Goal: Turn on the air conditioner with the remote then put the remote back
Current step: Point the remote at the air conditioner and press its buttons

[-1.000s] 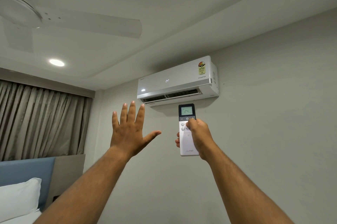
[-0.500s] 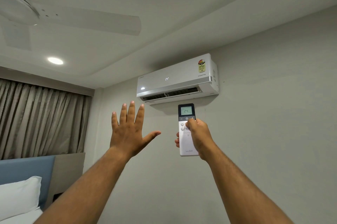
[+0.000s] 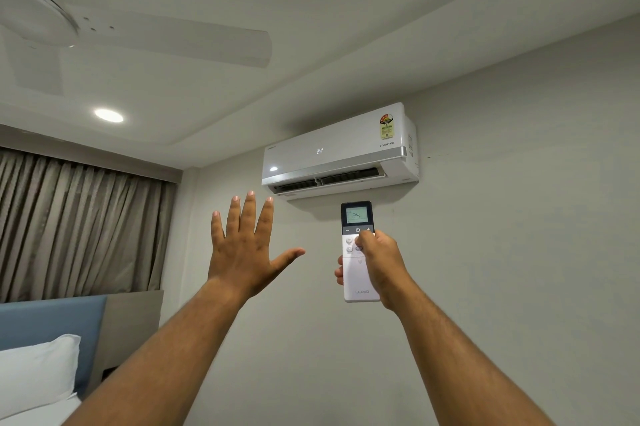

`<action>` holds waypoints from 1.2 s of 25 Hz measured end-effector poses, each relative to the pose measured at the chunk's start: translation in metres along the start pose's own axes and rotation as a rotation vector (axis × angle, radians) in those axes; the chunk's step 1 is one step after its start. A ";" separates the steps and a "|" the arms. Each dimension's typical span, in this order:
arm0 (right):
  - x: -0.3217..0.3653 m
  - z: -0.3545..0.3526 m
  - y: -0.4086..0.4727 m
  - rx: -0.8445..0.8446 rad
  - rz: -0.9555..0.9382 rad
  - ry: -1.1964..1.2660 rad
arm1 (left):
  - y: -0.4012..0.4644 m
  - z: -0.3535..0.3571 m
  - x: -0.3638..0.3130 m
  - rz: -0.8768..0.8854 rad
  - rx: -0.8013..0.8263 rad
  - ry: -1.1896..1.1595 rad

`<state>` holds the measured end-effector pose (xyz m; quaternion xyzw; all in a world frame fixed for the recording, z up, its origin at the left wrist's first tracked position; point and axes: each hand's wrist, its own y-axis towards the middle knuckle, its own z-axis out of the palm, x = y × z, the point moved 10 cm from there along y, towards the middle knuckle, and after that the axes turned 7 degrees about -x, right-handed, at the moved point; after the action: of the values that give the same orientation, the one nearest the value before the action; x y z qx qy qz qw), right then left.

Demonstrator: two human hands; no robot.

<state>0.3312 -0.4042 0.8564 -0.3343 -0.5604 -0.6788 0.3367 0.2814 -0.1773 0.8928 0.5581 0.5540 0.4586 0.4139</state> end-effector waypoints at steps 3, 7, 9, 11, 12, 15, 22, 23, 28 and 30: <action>-0.001 0.001 0.001 0.000 0.005 -0.014 | 0.000 0.003 0.001 0.001 0.003 0.011; -0.004 0.003 0.001 0.010 0.010 -0.014 | 0.001 0.003 0.002 -0.003 -0.001 0.003; -0.006 0.004 0.001 0.015 0.013 -0.013 | 0.001 0.005 0.002 -0.002 0.003 0.010; -0.009 0.005 0.002 0.016 0.022 -0.010 | 0.001 0.007 0.003 -0.002 0.004 0.011; -0.010 0.005 0.003 0.014 0.028 -0.011 | 0.000 0.008 0.003 -0.002 0.005 0.009; -0.014 0.006 0.005 0.016 0.041 -0.001 | -0.001 0.014 0.004 -0.003 0.019 0.010; -0.028 0.017 0.005 0.059 0.125 0.098 | -0.006 0.025 0.009 -0.037 0.045 -0.069; -0.032 0.021 0.004 0.067 0.146 0.122 | -0.009 0.027 0.011 -0.072 0.054 -0.119; -0.059 0.055 -0.008 0.095 0.213 0.158 | -0.039 0.044 0.052 -0.523 0.069 -0.583; -0.076 0.078 -0.015 0.102 0.233 0.106 | -0.060 0.054 0.075 -0.690 0.072 -0.702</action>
<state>0.3660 -0.3184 0.7968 -0.3433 -0.5330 -0.6223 0.4591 0.3174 -0.0973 0.8261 0.4768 0.5492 0.0597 0.6837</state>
